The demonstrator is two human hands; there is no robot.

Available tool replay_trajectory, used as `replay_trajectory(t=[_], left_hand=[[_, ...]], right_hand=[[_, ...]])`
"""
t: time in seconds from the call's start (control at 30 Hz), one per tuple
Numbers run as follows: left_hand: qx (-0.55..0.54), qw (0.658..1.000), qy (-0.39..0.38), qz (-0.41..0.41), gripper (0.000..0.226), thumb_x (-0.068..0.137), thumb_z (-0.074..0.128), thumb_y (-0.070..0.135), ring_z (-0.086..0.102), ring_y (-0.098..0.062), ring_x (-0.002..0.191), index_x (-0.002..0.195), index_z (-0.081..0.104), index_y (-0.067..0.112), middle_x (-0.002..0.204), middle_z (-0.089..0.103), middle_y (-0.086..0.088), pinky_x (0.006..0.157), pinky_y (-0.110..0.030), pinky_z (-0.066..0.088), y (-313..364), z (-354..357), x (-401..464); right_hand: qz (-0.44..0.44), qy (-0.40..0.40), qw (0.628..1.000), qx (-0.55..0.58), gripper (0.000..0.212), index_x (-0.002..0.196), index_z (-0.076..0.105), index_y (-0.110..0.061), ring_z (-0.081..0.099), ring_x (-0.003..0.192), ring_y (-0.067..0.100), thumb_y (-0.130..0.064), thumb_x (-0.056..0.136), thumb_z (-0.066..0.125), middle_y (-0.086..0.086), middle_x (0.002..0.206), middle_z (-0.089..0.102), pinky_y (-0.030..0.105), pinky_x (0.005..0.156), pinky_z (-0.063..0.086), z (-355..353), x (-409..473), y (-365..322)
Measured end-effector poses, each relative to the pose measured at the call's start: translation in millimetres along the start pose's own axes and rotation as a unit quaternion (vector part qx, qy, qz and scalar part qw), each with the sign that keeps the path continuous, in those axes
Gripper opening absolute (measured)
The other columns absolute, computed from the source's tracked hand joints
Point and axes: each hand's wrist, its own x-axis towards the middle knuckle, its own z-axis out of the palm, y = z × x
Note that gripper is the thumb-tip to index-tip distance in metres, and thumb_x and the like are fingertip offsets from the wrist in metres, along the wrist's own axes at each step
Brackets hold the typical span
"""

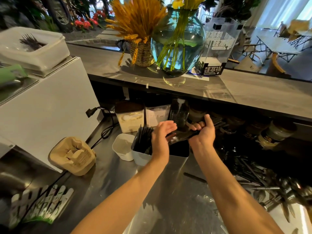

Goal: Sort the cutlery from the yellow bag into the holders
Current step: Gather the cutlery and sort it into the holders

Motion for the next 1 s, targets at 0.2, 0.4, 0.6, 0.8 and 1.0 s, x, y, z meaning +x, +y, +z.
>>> replay_trajectory(t=[0.2,0.4,0.6,0.8,1.0], left_hand=[[0.035,0.994,0.099,0.015,0.030,0.100,0.045,0.019,0.064,-0.009,0.089,0.087,0.071,0.011,0.091,0.070,0.002,0.076,-0.022,0.044,2,10,0],[0.016,0.997,0.078,0.004,0.029,0.097,0.046,0.015,0.067,-0.025,0.094,0.083,0.071,0.013,0.091,0.071,-0.009,0.082,-0.035,0.054,2,-21,21],[0.071,0.988,0.116,0.065,0.029,0.100,0.043,0.015,0.068,-0.013,0.094,0.091,0.069,0.008,0.094,0.073,-0.005,0.083,-0.030,0.054,10,-72,51],[0.069,0.982,0.166,0.053,0.029,0.097,0.043,0.017,0.068,-0.017,0.091,0.086,0.070,0.016,0.092,0.073,-0.003,0.087,-0.037,0.053,8,-107,72],[0.044,0.980,0.190,0.030,0.028,0.100,0.041,0.019,0.067,-0.015,0.090,0.092,0.069,0.017,0.091,0.071,0.001,0.084,-0.036,0.052,5,-127,81]], right_hand=[[0.033,-0.022,0.999,-0.029,0.025,0.077,0.055,-0.016,0.045,0.047,0.010,-0.030,0.093,0.069,-0.005,0.056,0.044,0.024,0.050,0.046,5,-24,38],[0.033,-0.059,0.994,-0.088,0.030,0.071,0.052,-0.015,0.038,0.043,0.008,-0.025,0.096,0.064,-0.005,0.053,0.039,0.023,0.051,0.044,16,-29,45],[-0.060,-0.167,0.964,-0.198,0.034,0.065,0.048,-0.018,0.031,0.041,0.009,-0.018,0.095,0.063,-0.006,0.049,0.037,0.025,0.048,0.034,26,-15,57],[-0.095,-0.264,0.914,-0.292,0.027,0.073,0.052,-0.017,0.044,0.054,0.014,-0.008,0.096,0.064,-0.003,0.056,0.046,0.028,0.062,0.043,34,-1,115],[-0.060,-0.320,0.825,-0.463,0.022,0.075,0.055,-0.005,0.052,0.062,0.006,-0.009,0.092,0.068,-0.005,0.063,0.056,0.021,0.065,0.042,17,4,154]])
